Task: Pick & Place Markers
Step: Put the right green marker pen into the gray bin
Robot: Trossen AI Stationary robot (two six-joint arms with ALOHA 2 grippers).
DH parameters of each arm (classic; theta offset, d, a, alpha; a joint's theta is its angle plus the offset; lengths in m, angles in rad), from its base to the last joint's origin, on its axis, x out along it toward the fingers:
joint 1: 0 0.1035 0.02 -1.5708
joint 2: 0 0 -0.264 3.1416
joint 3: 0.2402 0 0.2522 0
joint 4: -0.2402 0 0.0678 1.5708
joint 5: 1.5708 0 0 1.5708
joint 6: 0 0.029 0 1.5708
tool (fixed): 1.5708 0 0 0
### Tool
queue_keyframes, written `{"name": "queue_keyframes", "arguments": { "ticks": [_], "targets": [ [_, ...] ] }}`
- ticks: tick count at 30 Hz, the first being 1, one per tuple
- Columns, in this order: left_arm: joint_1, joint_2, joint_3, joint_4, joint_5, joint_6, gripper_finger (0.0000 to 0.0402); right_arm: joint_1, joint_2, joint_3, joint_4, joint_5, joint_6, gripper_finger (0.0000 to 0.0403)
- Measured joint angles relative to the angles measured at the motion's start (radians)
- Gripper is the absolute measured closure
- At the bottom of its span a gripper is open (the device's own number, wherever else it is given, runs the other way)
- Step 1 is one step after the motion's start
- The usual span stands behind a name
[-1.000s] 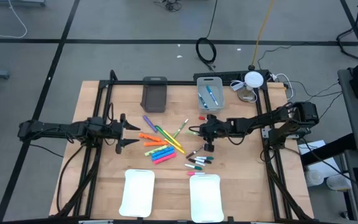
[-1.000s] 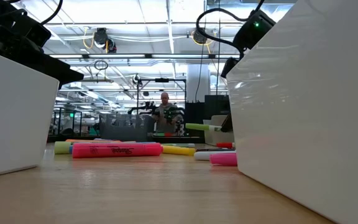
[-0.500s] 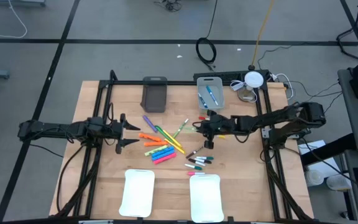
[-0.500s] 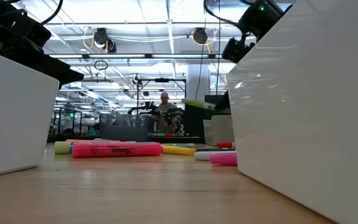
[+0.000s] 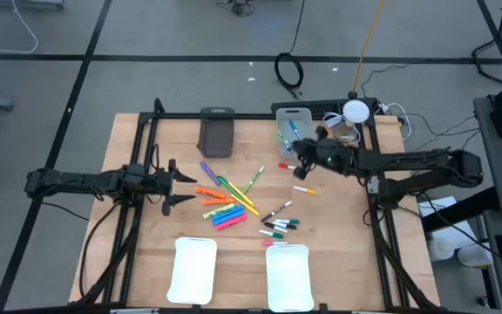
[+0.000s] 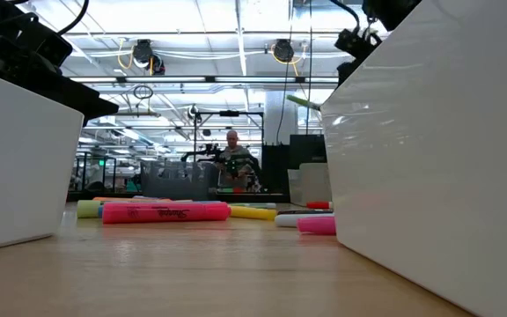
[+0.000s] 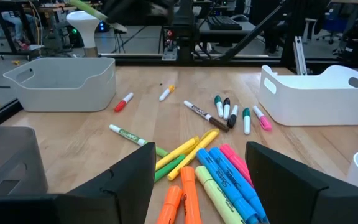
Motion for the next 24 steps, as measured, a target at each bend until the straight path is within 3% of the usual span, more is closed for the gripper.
{"name": "queue_keyframes", "arguments": {
  "ticks": [6,12,15,24],
  "targets": [
    [0.0,0.0,0.0,0.0,0.0,0.0,0.0151,-0.146,0.002,0.0,-0.005,0.021,0.017,0.0367],
    [0.0,0.0,0.0,0.0,0.0,0.0,0.0151,-0.259,0.022,-0.035,0.031,-0.127,0.059,0.0371],
    [0.0,0.0,0.0,0.0,0.0,0.0,0.0151,-0.294,0.025,-0.088,0.081,-0.181,0.065,0.0374],
    [0.0,0.0,0.0,0.0,0.0,0.0,0.0151,-0.318,0.024,-0.172,0.218,-0.184,0.066,0.0366]
  ]
}}
